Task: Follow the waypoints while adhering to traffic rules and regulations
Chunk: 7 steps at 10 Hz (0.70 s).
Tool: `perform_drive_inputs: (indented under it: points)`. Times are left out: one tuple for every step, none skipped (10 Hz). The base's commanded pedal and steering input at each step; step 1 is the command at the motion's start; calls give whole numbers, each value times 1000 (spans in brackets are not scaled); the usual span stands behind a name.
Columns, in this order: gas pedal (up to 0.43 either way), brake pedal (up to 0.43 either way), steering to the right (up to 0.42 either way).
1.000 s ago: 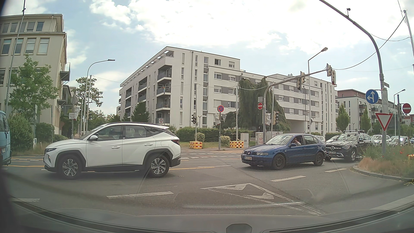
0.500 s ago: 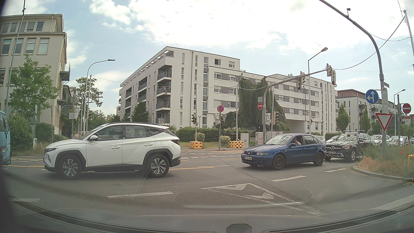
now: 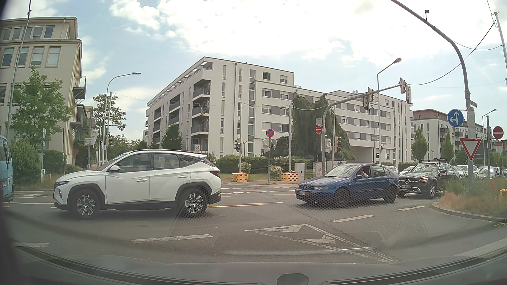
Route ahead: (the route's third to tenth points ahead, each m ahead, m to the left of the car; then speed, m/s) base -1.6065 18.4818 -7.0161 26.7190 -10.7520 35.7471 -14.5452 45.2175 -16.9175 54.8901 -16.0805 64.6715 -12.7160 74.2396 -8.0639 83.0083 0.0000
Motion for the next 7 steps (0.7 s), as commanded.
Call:
perform_drive_inputs:
  points:
    - [0, 335, -883]
    - [0, 335, -883]
    - [0, 335, -883]
    - [0, 335, -883]
    - [0, 335, -883]
    - [0, 335, -883]
    - [0, 335, -883]
